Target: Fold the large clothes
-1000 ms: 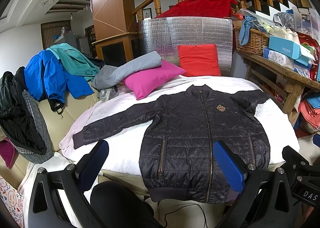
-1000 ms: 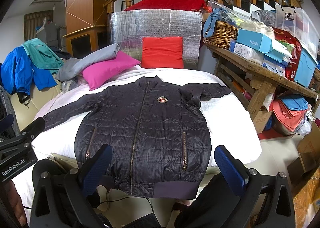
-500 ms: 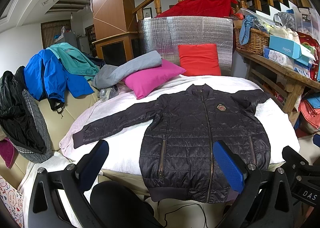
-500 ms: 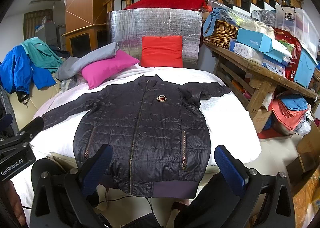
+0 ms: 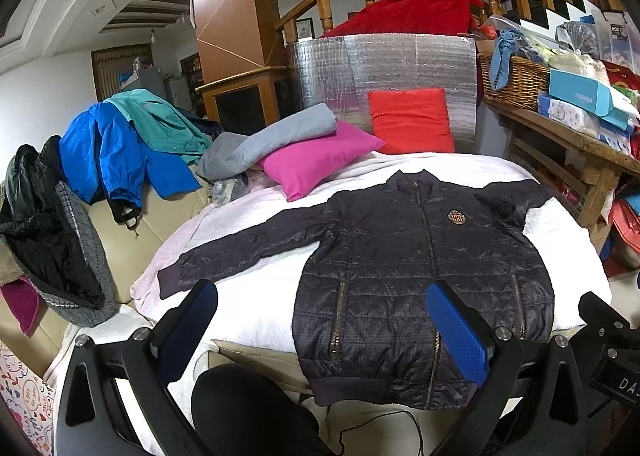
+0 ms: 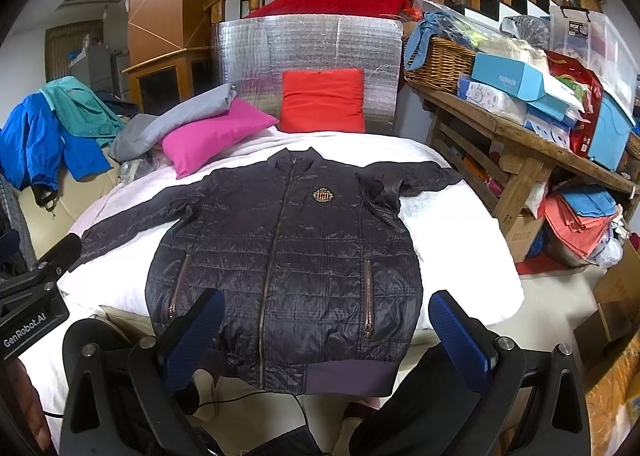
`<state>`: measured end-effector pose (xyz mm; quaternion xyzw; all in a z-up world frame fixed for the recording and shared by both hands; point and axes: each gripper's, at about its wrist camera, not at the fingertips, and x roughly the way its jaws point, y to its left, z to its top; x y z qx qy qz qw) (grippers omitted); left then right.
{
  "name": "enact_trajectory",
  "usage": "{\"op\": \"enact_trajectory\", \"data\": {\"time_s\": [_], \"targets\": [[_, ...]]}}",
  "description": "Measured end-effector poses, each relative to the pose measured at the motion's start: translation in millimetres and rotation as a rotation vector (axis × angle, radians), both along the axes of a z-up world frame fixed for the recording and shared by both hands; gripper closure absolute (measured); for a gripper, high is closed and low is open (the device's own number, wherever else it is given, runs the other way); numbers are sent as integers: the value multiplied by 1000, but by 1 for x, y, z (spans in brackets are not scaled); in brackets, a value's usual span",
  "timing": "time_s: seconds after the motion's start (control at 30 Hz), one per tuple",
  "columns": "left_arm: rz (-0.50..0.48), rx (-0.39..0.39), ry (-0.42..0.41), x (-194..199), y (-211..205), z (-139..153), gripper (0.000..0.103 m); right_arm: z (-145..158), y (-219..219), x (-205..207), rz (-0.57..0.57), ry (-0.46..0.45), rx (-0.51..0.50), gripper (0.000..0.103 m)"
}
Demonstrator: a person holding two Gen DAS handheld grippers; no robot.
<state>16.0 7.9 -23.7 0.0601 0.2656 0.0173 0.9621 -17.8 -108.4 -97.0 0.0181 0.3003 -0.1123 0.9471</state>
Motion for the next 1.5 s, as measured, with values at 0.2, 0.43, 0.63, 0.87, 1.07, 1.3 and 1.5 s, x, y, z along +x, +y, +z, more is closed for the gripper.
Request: {"op": "enact_trajectory", "data": {"time_s": [0.2,0.43,0.63,0.87,1.07,1.3,1.5], "targets": [[7,1,-6,0,2,1,0,1,1,1,3,3,-3,0],[10,0,1,3,2,1,0,0,2,4,7,10,-1,0],[14,1,18,11,2,-4,0,-4,0,14,5,27,3,0],[13,18,60,46,-3,-20,0,-12,-21,49,-8,27,25,0],[27,53,165,136,-22,-58,0,-30,-69,117,-96,39,10,0],[93,96,260,247,-51,-108,0,-73,-167,206,-250,99,126,0],[48,65,207,281,-75,-115,0,-91,-226,251,-325,75,217,0]]}}
